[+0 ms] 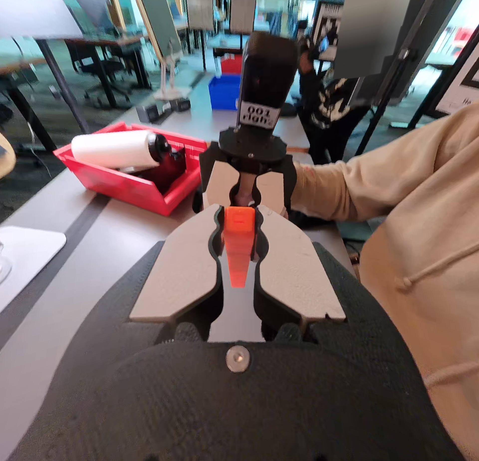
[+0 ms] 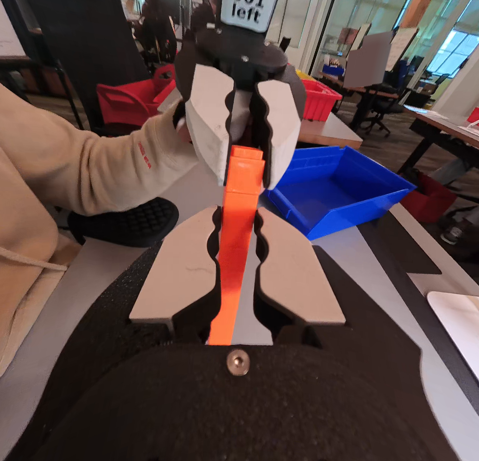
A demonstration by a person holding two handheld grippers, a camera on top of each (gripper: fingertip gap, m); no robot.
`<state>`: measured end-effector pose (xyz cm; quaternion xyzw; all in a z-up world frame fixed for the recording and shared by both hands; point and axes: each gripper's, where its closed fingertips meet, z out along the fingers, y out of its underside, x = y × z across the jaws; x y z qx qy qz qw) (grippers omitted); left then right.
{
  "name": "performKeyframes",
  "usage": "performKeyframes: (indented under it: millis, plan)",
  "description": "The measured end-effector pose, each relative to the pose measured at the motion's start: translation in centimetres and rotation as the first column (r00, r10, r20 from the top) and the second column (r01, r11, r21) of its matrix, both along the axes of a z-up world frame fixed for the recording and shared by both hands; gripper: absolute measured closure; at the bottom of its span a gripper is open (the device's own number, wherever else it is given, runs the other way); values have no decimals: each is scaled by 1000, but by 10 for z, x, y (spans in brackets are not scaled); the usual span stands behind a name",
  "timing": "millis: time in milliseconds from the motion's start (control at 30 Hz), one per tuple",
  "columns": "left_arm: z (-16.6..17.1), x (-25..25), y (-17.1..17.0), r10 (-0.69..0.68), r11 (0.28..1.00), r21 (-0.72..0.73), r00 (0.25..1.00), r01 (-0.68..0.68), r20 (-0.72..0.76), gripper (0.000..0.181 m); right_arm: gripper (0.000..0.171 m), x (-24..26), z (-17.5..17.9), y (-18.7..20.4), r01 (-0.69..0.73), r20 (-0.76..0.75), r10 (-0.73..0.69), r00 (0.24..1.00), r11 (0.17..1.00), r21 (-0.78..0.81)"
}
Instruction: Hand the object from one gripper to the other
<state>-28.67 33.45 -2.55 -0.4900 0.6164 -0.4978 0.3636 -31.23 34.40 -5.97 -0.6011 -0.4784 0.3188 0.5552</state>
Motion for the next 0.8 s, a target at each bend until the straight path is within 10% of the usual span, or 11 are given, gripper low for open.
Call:
performKeyframes:
  millis: [500, 800]
  plan:
    - [24, 13, 6, 65, 998, -13, 972, -64, 225, 159, 148, 14, 32, 4, -9, -239, -5, 971, 998, -59]
    - [66, -33, 46, 223, 973, -134, 898, -186, 378, 159, 119, 7, -74, 22, -44, 94, 60, 994, 985, -166]
